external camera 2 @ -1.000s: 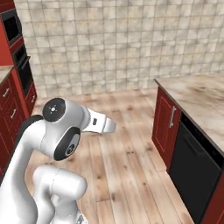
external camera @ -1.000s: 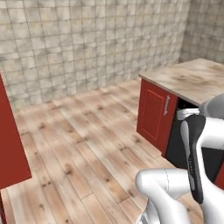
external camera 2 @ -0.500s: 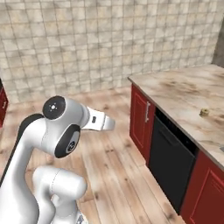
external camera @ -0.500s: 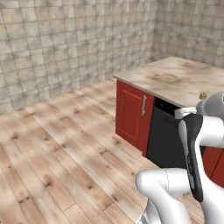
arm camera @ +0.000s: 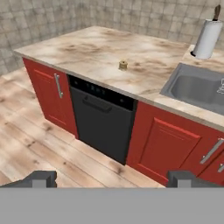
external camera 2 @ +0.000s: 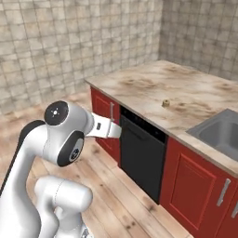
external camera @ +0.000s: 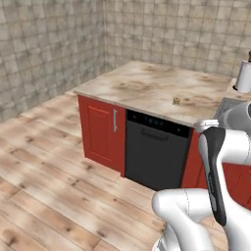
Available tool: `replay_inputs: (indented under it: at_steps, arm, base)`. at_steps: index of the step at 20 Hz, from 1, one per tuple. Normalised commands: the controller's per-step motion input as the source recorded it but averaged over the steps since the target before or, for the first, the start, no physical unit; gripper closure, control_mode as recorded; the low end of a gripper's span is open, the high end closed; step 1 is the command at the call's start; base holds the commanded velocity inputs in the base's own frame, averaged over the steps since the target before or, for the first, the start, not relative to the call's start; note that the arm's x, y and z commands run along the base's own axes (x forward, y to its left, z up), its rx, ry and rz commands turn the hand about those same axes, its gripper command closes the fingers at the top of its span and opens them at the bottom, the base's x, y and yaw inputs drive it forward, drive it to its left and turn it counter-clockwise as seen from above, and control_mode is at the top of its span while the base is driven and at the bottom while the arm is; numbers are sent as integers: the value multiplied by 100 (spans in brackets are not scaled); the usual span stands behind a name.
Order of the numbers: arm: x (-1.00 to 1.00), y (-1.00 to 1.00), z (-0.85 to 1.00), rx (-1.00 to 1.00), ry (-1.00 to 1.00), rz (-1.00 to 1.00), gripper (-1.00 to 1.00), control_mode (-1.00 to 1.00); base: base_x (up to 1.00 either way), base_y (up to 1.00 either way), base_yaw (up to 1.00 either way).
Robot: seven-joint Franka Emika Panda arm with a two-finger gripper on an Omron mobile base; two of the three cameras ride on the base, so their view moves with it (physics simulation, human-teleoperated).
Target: Pick the candle and candle from the dining table and place them in the open cabinet. Close the cabinet after placing the objects.
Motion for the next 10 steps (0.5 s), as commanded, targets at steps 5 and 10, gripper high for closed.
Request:
replay_inputs:
  at_steps: [5,10]
  arm:
    - [0,0,0,0,0,0,-100,100]
    - [0,0,0,0,0,0,-100,100]
  base:
    - [41,0,-32]
    - [48,0,-21]
